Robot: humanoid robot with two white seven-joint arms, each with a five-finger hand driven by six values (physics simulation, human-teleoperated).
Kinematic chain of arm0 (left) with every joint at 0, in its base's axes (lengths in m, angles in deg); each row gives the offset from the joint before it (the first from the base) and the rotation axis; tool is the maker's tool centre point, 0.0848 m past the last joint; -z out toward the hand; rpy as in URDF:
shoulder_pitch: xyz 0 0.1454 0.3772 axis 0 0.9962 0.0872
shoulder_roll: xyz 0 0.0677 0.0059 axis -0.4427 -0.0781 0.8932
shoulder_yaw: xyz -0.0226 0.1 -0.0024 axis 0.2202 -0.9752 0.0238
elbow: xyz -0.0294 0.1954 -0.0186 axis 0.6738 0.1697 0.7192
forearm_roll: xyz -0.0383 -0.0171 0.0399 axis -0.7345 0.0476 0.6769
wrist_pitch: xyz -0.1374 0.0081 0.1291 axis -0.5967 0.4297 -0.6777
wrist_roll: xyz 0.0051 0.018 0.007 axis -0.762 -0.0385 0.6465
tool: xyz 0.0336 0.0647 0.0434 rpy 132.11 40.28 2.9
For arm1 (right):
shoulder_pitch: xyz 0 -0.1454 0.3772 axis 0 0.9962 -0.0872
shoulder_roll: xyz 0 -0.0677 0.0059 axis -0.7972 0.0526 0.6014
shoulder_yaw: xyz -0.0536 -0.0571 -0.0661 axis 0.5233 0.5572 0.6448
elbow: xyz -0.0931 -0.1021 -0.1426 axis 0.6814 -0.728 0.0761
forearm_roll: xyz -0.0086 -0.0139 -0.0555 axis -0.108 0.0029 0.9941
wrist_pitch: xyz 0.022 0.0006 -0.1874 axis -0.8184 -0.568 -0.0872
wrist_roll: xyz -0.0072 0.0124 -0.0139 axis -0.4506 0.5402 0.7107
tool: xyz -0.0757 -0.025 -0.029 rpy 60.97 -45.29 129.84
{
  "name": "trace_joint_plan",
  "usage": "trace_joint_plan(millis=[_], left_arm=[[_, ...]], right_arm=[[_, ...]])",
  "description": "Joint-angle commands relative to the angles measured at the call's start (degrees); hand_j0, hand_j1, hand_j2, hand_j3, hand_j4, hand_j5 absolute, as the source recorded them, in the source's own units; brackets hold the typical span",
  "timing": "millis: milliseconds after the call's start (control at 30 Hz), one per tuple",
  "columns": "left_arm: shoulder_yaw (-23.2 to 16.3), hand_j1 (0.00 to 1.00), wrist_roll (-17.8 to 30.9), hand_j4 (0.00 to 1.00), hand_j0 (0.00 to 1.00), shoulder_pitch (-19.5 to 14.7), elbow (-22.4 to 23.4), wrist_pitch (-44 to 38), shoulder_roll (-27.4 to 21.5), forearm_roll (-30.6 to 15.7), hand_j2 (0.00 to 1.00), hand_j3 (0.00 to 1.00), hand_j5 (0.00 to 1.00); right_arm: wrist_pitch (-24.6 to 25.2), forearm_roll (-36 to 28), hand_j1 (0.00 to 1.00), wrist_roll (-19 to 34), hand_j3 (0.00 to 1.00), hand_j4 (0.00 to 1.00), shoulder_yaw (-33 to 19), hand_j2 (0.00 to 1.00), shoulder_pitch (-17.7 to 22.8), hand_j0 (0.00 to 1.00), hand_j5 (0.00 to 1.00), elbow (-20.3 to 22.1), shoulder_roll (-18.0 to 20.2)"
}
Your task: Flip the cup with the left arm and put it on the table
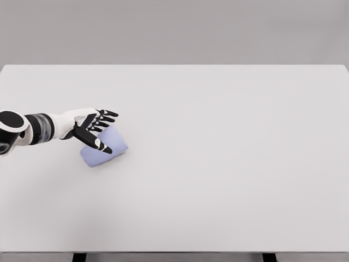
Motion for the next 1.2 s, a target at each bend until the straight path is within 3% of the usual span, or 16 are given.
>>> trace_joint_plan(millis=[0,267,633,1033,1167], left_arm=[[0.02,0.98,-0.01,0.98,0.98,0.00,0.03,0.01,0.10,0.10,0.98,0.98,0.98],[0.11,0.92,-0.01,0.92,0.92,0.26,0.03,0.01,0.71,0.10,0.92,0.92,0.92],[0.02,0.92,-0.01,0.92,0.92,0.70,0.03,0.01,1.24,0.10,0.92,0.92,0.92],[0.02,0.45,-0.01,0.45,0.45,0.44,0.03,0.01,1.15,0.10,0.45,0.45,0.45],[0.46,0.38,-0.01,0.38,0.38,0.44,0.03,0.01,0.63,0.19,0.38,0.38,0.38]], right_arm=[[0.00,-0.07,1.00,0.01,1.00,1.00,0.00,1.00,0.00,1.00,1.00,0.00,0.00],[0.00,0.02,1.00,0.01,1.00,1.00,0.00,1.00,0.00,1.00,1.00,0.00,0.00],[0.00,0.02,1.00,0.01,1.00,1.00,0.00,1.00,0.00,1.00,1.00,0.00,0.00],[0.00,0.02,1.00,0.01,1.00,1.00,0.00,1.00,0.00,1.00,1.00,0.00,0.00],[0.00,-0.07,1.00,0.01,1.00,1.00,0.00,1.00,0.00,1.00,1.00,0.00,0.00]])
